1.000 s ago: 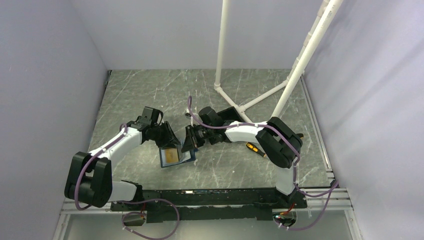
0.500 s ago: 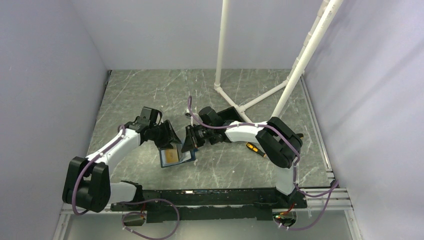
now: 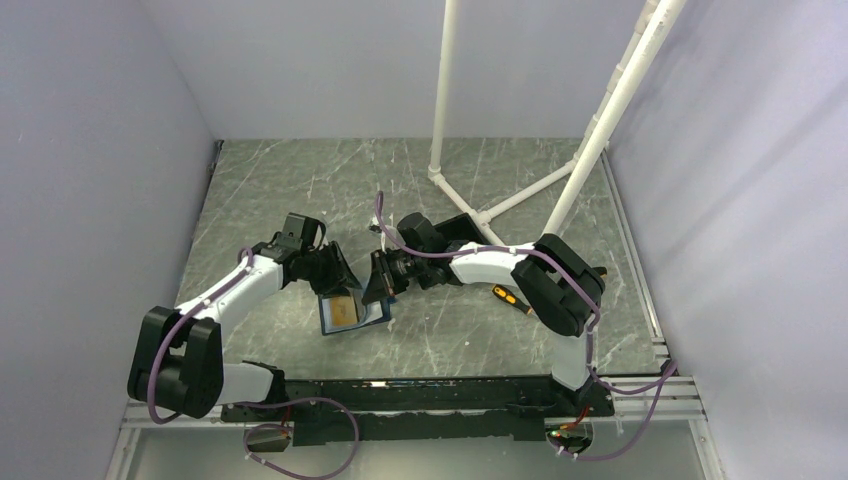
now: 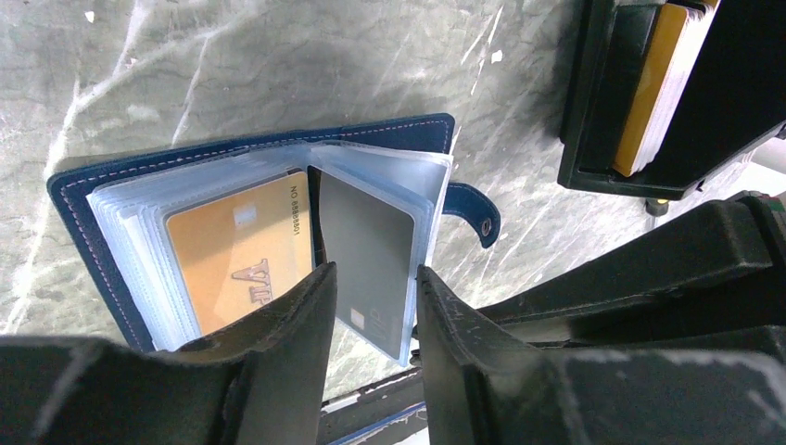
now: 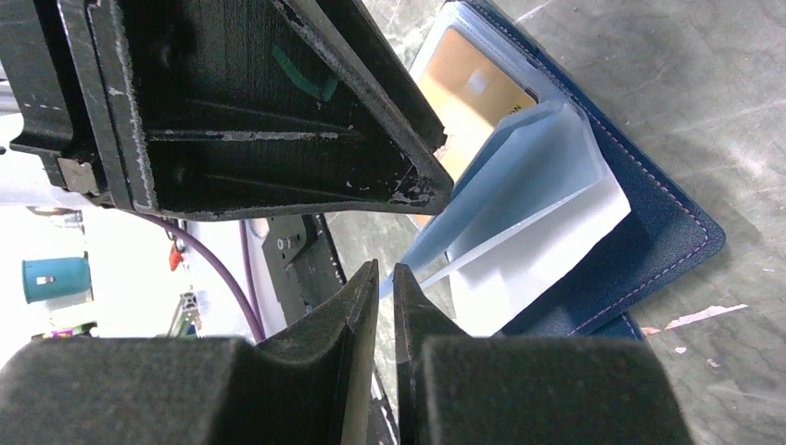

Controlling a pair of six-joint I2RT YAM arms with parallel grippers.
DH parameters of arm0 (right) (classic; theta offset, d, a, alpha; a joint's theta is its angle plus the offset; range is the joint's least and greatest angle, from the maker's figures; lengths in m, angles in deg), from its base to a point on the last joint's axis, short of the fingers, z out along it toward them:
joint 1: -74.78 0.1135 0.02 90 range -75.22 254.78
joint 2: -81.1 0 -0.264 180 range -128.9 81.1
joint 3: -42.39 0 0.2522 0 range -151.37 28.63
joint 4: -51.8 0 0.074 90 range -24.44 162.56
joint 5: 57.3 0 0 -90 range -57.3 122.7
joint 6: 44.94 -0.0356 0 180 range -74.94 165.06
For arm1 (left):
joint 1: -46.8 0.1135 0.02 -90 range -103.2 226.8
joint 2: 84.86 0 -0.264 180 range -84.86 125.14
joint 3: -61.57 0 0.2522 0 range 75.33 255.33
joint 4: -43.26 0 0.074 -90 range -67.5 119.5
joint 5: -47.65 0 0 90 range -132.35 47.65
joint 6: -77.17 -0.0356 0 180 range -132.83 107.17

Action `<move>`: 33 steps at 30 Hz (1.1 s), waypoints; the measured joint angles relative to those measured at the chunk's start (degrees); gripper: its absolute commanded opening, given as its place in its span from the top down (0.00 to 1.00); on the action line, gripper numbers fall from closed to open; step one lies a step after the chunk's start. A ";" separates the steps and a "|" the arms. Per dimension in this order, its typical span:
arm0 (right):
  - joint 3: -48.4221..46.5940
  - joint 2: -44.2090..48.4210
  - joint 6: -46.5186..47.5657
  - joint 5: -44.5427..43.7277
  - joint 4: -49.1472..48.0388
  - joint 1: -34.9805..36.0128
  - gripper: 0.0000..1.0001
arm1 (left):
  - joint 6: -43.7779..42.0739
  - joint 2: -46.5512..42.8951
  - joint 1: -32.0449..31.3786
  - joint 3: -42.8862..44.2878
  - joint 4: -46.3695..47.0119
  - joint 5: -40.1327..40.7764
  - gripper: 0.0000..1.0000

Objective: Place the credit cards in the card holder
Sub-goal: Turn over the card slot in the card holder.

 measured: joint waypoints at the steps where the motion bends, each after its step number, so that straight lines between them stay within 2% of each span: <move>1: 0.00 0.00 0.00 0.00 0.00 0.00 0.87 | 0.00 0.00 0.00 -0.02 -0.02 0.04 0.61; 7: 0.00 0.00 0.33 -0.81 0.72 0.00 0.77 | -0.42 -0.02 0.00 -0.02 -0.63 0.96 0.67; 12: 0.00 0.00 1.53 -2.29 3.17 0.00 0.70 | -0.52 -0.66 0.00 -0.04 -1.53 2.03 0.66; 22: -0.02 0.70 3.06 -4.83 6.78 0.24 0.63 | -1.75 -2.16 0.00 -0.04 -3.80 3.93 0.67; 33: -0.83 1.75 5.20 -7.30 9.44 0.85 0.60 | -2.19 -3.13 0.00 -0.04 -6.25 6.16 0.68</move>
